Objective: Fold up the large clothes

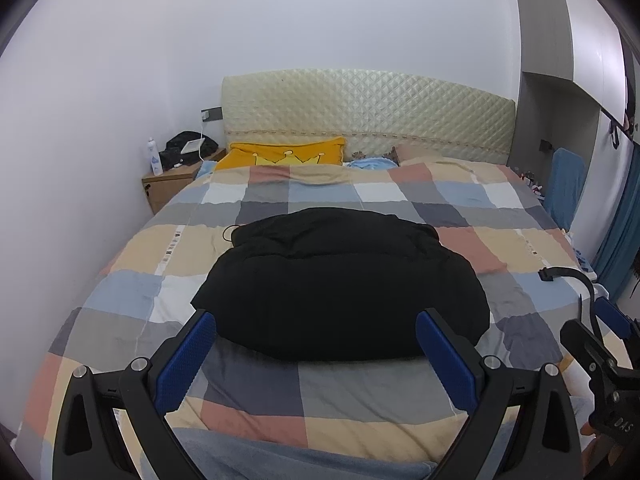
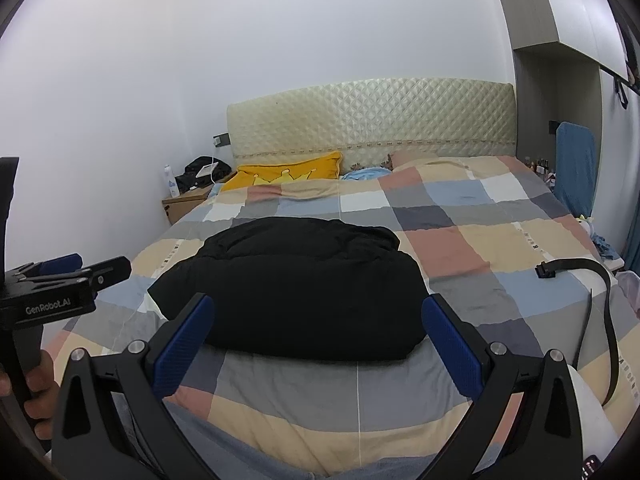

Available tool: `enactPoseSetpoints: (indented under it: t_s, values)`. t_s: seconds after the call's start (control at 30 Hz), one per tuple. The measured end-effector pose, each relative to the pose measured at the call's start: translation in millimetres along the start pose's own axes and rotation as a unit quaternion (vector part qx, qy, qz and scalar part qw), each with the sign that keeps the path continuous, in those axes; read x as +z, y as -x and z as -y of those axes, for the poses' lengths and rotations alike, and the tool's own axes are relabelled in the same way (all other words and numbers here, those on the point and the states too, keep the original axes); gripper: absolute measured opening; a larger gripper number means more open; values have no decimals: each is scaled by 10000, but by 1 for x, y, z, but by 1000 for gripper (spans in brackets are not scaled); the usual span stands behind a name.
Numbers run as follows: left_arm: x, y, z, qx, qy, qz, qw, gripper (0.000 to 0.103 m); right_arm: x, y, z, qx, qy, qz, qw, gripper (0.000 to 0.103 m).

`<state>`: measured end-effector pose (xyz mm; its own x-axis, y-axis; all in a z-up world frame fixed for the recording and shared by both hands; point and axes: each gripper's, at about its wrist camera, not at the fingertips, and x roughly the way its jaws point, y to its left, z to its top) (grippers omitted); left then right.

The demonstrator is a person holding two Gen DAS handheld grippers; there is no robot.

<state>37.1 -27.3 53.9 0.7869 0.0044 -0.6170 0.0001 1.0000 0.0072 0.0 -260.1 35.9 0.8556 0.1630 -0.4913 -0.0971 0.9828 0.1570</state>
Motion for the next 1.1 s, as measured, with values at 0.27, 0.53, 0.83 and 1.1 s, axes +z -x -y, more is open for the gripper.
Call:
enactPoseSetpoints:
  t_s: [0.27, 0.53, 0.83, 1.1]
  values:
    - [1, 2, -2, 12, 28, 18, 10000, 101, 0, -3, -1, 38, 52, -49, 10000, 103]
    - [1, 2, -1, -16, 22, -12, 10000, 101, 1, -6, -3, 41, 55, -77, 9999, 103]
    - [1, 5, -2, -57, 58, 9, 10000, 101, 1, -7, -4, 25, 91, -84, 9999, 103]
    - [1, 7, -2, -104, 46, -31, 9999, 101, 4, -4, 0, -48, 137, -63, 9999, 103]
